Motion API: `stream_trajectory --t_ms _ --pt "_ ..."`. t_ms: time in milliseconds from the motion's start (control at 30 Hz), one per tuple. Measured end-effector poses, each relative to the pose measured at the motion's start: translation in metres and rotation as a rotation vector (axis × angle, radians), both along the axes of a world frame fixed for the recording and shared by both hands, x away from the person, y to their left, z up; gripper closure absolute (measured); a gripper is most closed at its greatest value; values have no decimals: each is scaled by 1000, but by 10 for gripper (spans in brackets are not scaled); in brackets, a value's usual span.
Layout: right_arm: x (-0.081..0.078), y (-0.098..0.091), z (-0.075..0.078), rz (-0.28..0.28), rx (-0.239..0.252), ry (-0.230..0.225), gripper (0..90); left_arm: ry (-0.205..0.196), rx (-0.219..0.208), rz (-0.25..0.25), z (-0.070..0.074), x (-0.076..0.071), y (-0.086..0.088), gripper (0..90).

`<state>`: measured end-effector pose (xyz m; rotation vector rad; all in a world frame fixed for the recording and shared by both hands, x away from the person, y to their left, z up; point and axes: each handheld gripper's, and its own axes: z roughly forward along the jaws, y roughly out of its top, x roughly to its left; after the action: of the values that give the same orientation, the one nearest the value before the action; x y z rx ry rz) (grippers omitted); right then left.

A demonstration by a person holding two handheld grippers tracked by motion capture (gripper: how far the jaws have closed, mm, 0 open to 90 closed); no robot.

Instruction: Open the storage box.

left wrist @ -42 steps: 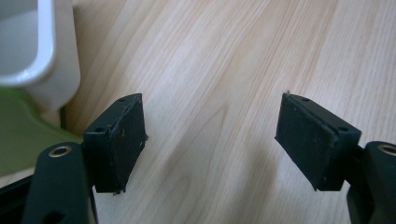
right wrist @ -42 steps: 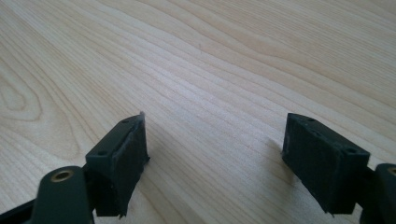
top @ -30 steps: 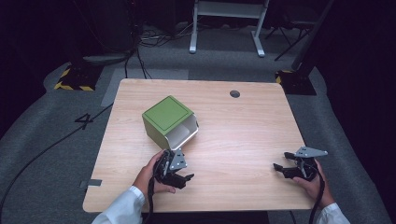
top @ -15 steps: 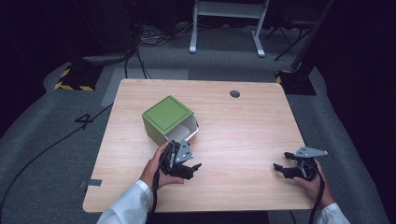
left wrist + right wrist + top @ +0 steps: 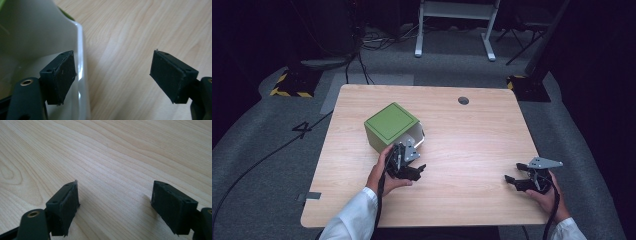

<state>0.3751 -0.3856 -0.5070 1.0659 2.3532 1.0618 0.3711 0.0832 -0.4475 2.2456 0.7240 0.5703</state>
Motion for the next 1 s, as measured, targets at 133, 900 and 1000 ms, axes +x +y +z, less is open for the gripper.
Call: stream_trajectory --t_ms 133,900,1000 --pt "0 0 0 0 0 0 221 2 5 -6 -1 0 -1 198" --pt "0 0 0 1 1 1 222 114 -27 57 -9 31 -15 342" --pt "0 0 0 1 0 0 222 102 -3 46 -8 28 -17 443"
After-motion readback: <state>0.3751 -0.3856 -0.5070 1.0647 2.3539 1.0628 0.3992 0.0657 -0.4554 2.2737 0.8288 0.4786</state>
